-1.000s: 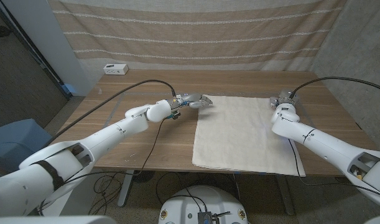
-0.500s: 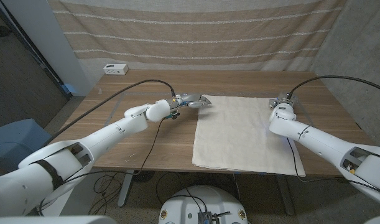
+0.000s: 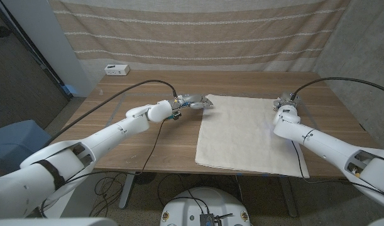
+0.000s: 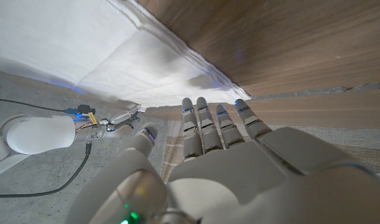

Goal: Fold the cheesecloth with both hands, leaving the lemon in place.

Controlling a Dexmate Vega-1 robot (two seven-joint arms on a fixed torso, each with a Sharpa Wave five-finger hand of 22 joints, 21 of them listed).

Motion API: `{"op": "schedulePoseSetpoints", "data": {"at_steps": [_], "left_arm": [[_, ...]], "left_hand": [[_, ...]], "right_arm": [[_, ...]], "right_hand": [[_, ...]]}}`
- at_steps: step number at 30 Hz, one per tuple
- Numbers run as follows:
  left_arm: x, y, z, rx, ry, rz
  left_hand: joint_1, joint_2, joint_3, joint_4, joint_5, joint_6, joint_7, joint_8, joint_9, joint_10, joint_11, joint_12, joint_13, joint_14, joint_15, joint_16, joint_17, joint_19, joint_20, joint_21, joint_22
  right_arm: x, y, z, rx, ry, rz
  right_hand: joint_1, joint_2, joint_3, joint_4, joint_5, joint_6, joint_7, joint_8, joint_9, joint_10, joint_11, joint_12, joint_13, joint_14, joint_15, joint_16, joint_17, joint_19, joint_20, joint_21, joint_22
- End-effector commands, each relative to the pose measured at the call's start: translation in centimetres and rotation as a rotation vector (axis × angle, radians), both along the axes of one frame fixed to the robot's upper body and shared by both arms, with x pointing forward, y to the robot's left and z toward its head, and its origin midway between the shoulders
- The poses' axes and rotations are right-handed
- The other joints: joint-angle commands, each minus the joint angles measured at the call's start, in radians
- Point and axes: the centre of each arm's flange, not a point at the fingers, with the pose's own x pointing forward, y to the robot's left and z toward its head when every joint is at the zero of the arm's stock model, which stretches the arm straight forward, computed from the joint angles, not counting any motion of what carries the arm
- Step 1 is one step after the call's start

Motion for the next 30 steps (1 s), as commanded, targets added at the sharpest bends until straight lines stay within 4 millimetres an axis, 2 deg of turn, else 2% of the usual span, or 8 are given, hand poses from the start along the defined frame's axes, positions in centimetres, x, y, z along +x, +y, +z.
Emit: {"op": "schedulePoseSetpoints", "data": {"at_steps": [1, 3, 6, 8, 9, 14, 24, 30], "left_arm": [[0.4, 0.0, -0.2, 0.010, 0.022, 0.009], [0.5, -0.1, -0.3, 0.015, 0.027, 0.014], [0.7, -0.2, -0.4, 0.024, 0.040, 0.019], [0.8, -0.4, -0.5, 0.038, 0.048, 0.027], [0.8, -0.5, -0.6, 0.045, 0.049, 0.031], [0.9, -1.0, -0.9, 0.080, 0.054, 0.050], [0.8, -1.3, -1.1, 0.099, 0.062, 0.062], [0.7, -1.4, -1.2, 0.106, 0.076, 0.076]], "left_hand": [[-0.008, -0.002, -0.004, 0.002, 0.007, 0.001, -0.005, -0.004, 0.003, 0.011, -0.013, -0.004, 0.001, 0.002, -0.012, -0.002, 0.001, 0.007, -0.003, 0.006, 0.003], [-0.010, -0.003, -0.004, 0.003, 0.008, 0.001, -0.017, -0.008, 0.003, 0.015, -0.038, -0.008, 0.001, -0.002, -0.020, -0.005, 0.001, 0.007, -0.003, 0.004, 0.002], [-0.015, 0.008, 0.000, 0.010, 0.011, -0.023, -0.057, -0.022, 0.002, -0.007, -0.061, -0.026, -0.001, -0.019, -0.030, -0.010, 0.001, -0.001, -0.004, -0.002, 0.002], [-0.017, 0.020, 0.006, 0.018, 0.012, -0.036, -0.064, -0.027, 0.002, -0.021, -0.070, -0.036, -0.001, -0.032, -0.030, -0.013, 0.002, -0.004, -0.003, -0.005, 0.002], [-0.021, 0.028, 0.010, 0.026, 0.013, -0.055, -0.082, -0.033, 0.001, -0.036, -0.076, -0.046, -0.002, -0.040, -0.029, -0.013, 0.002, -0.010, -0.004, -0.008, 0.003], [-0.020, 0.054, 0.030, 0.046, 0.014, -0.111, -0.090, -0.042, 0.001, -0.080, -0.077, -0.067, -0.003, -0.076, -0.015, -0.017, 0.002, -0.033, 0.004, -0.020, 0.004], [-0.013, 0.056, 0.049, 0.055, 0.012, -0.161, -0.088, -0.045, 0.001, -0.123, -0.077, -0.079, -0.004, -0.098, -0.020, -0.017, 0.001, -0.041, 0.009, -0.025, 0.004], [-0.010, 0.051, 0.055, 0.056, 0.010, -0.182, -0.087, -0.044, 0.000, -0.148, -0.081, -0.083, -0.004, -0.113, -0.021, -0.019, 0.000, -0.048, 0.013, -0.029, 0.005]], "right_arm": [[-1.1, 0.4, 0.5, 0.061, -0.168, 0.161], [-1.3, 0.4, 0.8, 0.111, -0.184, 0.197], [-1.7, 0.5, 1.3, 0.175, -0.197, 0.250], [-2.1, 0.6, 1.6, 0.202, -0.205, 0.278], [-2.2, 0.7, 1.8, 0.216, -0.206, 0.291], [-3.2, 1.1, 2.8, 0.254, -0.244, 0.353], [-4.6, 1.8, 3.9, 0.285, -0.370, 0.411], [-5.3, 2.6, 4.3, 0.280, -0.428, 0.430]], "right_hand": [[0.019, 0.004, -0.008, 0.011, 0.004, 0.224, -0.044, 0.017, 0.072, 0.031, 0.002, 0.011, 0.003, 0.019, -0.113, 0.013, 0.011, 0.014, 0.002, 0.009, 0.003], [0.018, 0.013, -0.010, 0.019, 0.003, 0.226, -0.042, 0.021, 0.074, 0.036, 0.006, 0.012, 0.003, 0.020, -0.109, 0.016, 0.016, 0.015, 0.000, 0.008, 0.003], [0.014, 0.027, -0.018, 0.032, -0.002, 0.234, -0.022, 0.023, 0.065, 0.053, 0.022, 0.016, 0.003, 0.023, -0.103, 0.024, 0.025, 0.016, 0.001, 0.008, 0.004], [0.018, 0.032, -0.017, 0.032, -0.003, 0.239, -0.013, 0.024, 0.063, 0.059, 0.026, 0.018, 0.003, 0.027, -0.097, 0.027, 0.027, 0.017, 0.002, 0.008, 0.004], [0.022, 0.036, -0.016, 0.032, -0.004, 0.246, -0.003, 0.027, 0.060, 0.071, 0.029, 0.022, 0.003, 0.040, -0.094, 0.032, 0.029, 0.018, 0.003, 0.008, 0.004], [0.034, 0.047, -0.008, 0.033, -0.011, 0.262, 0.024, 0.032, 0.050, 0.132, 0.047, 0.047, 0.007, 0.106, -0.095, 0.058, 0.036, 0.034, 0.011, 0.014, 0.005], [0.051, 0.051, -0.005, 0.033, -0.020, 0.279, 0.048, 0.038, 0.038, 0.207, 0.038, 0.090, 0.025, 0.179, -0.107, 0.099, 0.067, 0.078, 0.002, 0.031, 0.008], [0.064, 0.049, -0.005, 0.028, -0.021, 0.284, 0.053, 0.038, 0.034, 0.219, 0.028, 0.104, 0.034, 0.193, -0.116, 0.114, 0.083, 0.084, -0.005, 0.034, 0.009]]}}
